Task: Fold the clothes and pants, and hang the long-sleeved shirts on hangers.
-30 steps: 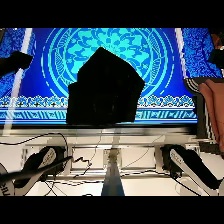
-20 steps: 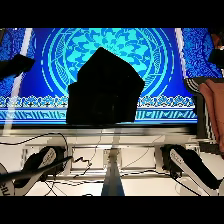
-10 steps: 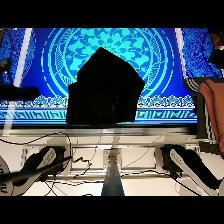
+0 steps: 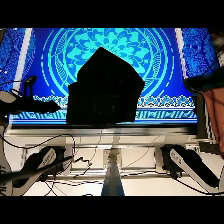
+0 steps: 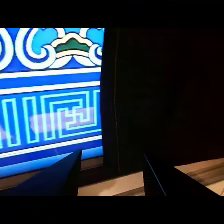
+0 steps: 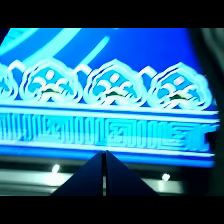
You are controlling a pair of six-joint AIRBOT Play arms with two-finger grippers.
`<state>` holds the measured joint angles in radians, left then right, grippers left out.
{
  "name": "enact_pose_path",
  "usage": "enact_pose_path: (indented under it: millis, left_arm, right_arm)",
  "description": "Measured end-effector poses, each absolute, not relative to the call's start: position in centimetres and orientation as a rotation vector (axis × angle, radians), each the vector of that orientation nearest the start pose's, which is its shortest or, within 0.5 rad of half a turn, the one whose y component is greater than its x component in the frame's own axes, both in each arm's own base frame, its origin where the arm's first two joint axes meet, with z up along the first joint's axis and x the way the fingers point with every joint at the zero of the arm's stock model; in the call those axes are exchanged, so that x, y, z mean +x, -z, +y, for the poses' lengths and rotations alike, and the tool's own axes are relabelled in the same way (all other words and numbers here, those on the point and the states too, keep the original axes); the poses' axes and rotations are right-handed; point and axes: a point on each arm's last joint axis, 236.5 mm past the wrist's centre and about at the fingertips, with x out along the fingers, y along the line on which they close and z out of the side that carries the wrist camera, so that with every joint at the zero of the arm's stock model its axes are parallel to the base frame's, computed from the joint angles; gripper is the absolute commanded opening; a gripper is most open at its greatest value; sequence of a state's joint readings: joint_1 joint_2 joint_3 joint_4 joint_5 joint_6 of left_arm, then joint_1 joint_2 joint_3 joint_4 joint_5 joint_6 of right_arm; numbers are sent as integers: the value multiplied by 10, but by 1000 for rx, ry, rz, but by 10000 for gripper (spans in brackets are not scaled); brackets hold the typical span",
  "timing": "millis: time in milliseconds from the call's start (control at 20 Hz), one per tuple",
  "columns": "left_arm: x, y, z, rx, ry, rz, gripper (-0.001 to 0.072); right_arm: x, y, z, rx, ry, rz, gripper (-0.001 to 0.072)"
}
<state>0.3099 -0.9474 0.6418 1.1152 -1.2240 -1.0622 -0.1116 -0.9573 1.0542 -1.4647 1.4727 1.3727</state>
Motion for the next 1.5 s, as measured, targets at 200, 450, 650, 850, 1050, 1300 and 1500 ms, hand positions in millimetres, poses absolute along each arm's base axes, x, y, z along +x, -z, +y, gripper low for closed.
enact_pose_path:
  millis: [200,450,650,850,1050,1300,1500]
  left_arm:
    - [245,40,-38,-200,403,1346,422]
    - [240,42,-41,-172,426,1367,418]
    - [236,49,-32,-188,403,1398,417]
    - [226,65,-22,-261,375,1468,419]
    - [218,75,-18,-334,354,1505,419]
    - [210,87,-21,-382,338,1521,419]
    - [210,95,-22,-404,319,1510,419]
  right_arm:
    - [207,28,77,293,-405,1573,469]
    - [194,71,136,717,-426,1510,455]
    - [200,86,144,856,-360,1473,455]
    - [203,100,150,943,-342,1490,455]
    - [202,108,167,998,-373,1520,455]
    - [203,117,186,976,-386,1521,453]
    - [214,120,192,907,-393,1487,291]
